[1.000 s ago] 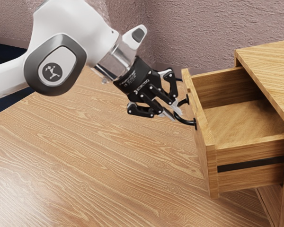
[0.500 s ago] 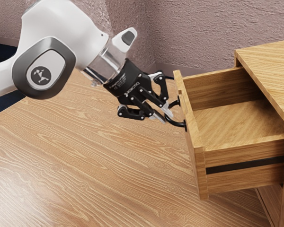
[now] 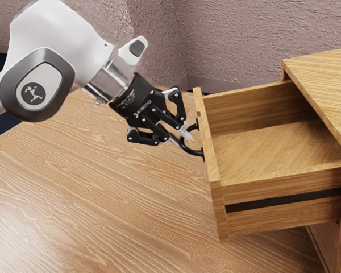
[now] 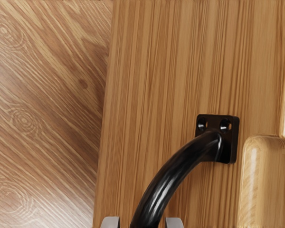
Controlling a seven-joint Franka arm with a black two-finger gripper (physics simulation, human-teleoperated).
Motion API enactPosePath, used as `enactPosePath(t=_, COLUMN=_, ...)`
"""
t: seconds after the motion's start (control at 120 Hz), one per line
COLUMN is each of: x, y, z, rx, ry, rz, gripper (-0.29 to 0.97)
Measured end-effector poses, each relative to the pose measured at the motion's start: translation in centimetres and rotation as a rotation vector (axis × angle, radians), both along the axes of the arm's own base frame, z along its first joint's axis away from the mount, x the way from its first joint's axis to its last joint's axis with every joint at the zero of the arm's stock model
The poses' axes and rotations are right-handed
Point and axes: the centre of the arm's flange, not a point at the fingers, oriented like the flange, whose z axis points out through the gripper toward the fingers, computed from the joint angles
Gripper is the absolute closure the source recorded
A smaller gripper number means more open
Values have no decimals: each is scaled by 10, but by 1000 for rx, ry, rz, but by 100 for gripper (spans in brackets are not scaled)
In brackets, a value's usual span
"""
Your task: Pull the drawer handle with one arm to open the drawer
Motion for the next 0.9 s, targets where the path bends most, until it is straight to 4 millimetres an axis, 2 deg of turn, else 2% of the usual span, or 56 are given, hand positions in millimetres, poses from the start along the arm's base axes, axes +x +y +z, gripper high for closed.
enactPosePath(t=0.142, x=-5, y=-3, z=-2, rx=1, ry=4, rz=-11, gripper=68)
enactPosePath(t=0.508, x=-23, y=9, z=3, rx=19, ry=-13, rz=14, gripper=68)
enactPosePath(t=0.642, x=-41, y=18, z=13, rx=42, ry=-38, rz=40, gripper=67)
enactPosePath(t=0.725, x=-64, y=33, z=37, rx=51, ry=-78, rz=77, gripper=66)
enactPosePath(t=0.792, x=-99, y=56, z=79, rx=78, ry=-139, rz=139, gripper=56)
enactPosePath(t=0.9, x=-155, y=123, z=153, rx=132, ry=-149, rz=310, gripper=33)
